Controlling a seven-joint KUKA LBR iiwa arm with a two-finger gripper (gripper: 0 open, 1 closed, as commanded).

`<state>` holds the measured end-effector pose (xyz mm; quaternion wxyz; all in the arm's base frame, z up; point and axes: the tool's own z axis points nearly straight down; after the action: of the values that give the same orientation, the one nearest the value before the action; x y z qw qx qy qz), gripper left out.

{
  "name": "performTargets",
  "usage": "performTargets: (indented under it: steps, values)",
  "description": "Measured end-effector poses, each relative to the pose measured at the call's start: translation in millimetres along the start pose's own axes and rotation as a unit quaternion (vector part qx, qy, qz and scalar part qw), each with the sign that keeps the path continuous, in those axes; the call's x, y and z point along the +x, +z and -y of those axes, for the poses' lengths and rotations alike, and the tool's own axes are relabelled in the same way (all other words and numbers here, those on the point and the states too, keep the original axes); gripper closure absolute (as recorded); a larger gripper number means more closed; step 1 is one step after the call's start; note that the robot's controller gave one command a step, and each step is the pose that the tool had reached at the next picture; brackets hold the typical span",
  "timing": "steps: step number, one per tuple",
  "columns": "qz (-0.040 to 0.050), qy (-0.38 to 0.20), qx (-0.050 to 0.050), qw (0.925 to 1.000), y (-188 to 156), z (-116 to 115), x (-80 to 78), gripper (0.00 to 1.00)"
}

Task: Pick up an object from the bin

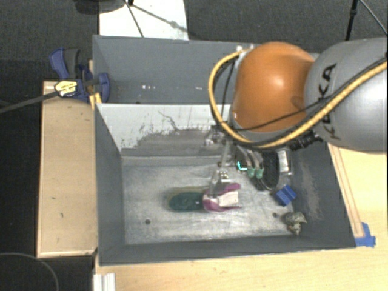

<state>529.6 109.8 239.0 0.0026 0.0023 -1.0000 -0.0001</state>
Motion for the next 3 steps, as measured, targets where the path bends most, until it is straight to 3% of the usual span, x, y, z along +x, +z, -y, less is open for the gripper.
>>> performTargets:
  steps: [1,2,3]
  values:
    - [0.0007,-0.143,0.0,0.9897,161.4,51.6,-22.0,0.0]
    - [0.0066,-0.22,-0.001,0.9756,136.7,-25.3,-46.1,0.0]
    - [0.006,-0.187,0.0,0.9824,137.7,11.5,-53.8,0.0]
